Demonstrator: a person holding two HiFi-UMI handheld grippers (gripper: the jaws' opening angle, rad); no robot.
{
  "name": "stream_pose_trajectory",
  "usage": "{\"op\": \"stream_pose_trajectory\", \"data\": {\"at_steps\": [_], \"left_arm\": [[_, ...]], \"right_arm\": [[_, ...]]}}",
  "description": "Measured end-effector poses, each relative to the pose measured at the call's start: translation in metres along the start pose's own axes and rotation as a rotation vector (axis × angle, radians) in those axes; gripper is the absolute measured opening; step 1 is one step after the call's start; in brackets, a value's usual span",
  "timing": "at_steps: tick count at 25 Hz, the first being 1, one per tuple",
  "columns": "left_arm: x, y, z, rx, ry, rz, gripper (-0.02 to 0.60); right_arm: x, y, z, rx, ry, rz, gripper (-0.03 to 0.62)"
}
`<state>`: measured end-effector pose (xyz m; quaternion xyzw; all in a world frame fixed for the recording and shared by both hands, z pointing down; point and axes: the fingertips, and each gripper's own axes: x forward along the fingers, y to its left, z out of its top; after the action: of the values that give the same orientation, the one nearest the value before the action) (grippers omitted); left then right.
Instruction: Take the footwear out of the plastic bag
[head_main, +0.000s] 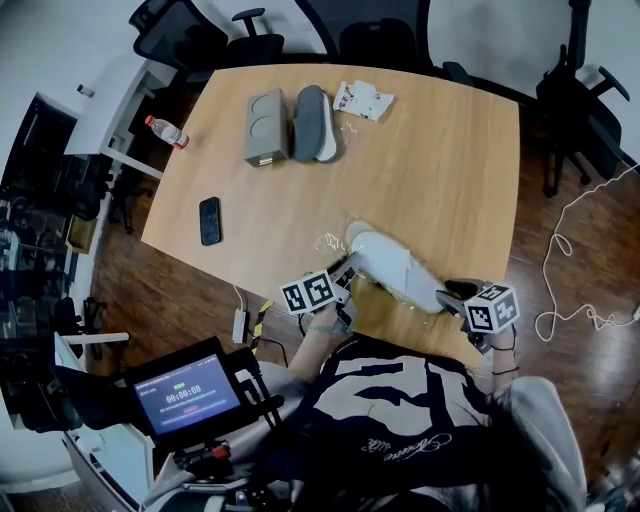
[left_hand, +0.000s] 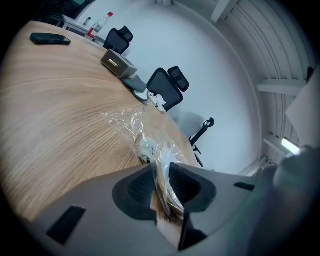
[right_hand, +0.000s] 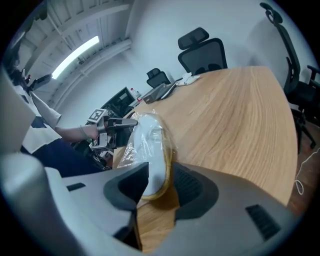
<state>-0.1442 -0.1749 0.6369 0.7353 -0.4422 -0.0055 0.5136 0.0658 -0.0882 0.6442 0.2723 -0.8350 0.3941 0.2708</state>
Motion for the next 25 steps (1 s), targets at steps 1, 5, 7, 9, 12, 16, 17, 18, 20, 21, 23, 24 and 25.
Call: {"op": "stream_pose_trajectory", "data": {"at_steps": [1, 5, 7, 9, 12, 16, 17, 18, 20, 21, 23, 24, 25], "left_arm": [[0.001, 0.0, 0.0, -0.003, 0.004, 0.001, 0.086], [0.004, 0.001, -0.001, -0.005, 0.023, 0.008, 0.083], [0.006, 0.002, -0.002, 0.003, 0.033, 0.013, 0.083], [0.007, 0.002, -0.002, 0.005, 0.034, 0.021, 0.083], [0.007, 0.002, 0.0, -0.009, 0.012, 0.012, 0.083], [-0.006, 0.007, 0.008, -0.008, -0.075, 0.024, 0.083], [-0.01, 0.01, 0.013, -0.003, -0.103, 0.039, 0.083], [-0.014, 0.013, 0.018, 0.002, -0.13, 0.054, 0.083], [-0.02, 0.018, 0.03, 0.007, -0.179, 0.082, 0.083], [-0.023, 0.019, 0.035, 0.009, -0.198, 0.093, 0.083], [-0.026, 0.021, 0.042, 0.016, -0.222, 0.113, 0.083], [-0.028, 0.022, 0.044, 0.019, -0.231, 0.124, 0.083], [-0.03, 0.023, 0.046, 0.023, -0.242, 0.139, 0.083]], "right_arm": [[0.004, -0.002, -0.003, 0.01, 0.025, 0.014, 0.141], [0.019, -0.002, -0.004, 0.069, 0.086, 0.092, 0.173], [0.026, -0.001, 0.002, 0.095, 0.098, 0.114, 0.173], [0.032, -0.001, 0.005, 0.105, 0.121, 0.124, 0.157], [0.031, -0.001, 0.005, 0.134, 0.122, 0.132, 0.118], [0.013, 0.01, 0.012, 0.129, 0.055, 0.163, 0.074], [0.007, 0.012, 0.013, 0.113, 0.046, 0.163, 0.068], [0.001, 0.013, 0.014, 0.095, 0.041, 0.161, 0.063], [-0.01, 0.015, 0.014, 0.066, 0.033, 0.154, 0.058], [-0.015, 0.015, 0.013, 0.057, 0.03, 0.148, 0.056], [-0.024, 0.013, 0.01, 0.051, 0.023, 0.133, 0.054], [-0.028, 0.012, 0.008, 0.055, 0.017, 0.123, 0.054], [-0.031, 0.01, 0.006, 0.062, 0.009, 0.113, 0.054]]}}
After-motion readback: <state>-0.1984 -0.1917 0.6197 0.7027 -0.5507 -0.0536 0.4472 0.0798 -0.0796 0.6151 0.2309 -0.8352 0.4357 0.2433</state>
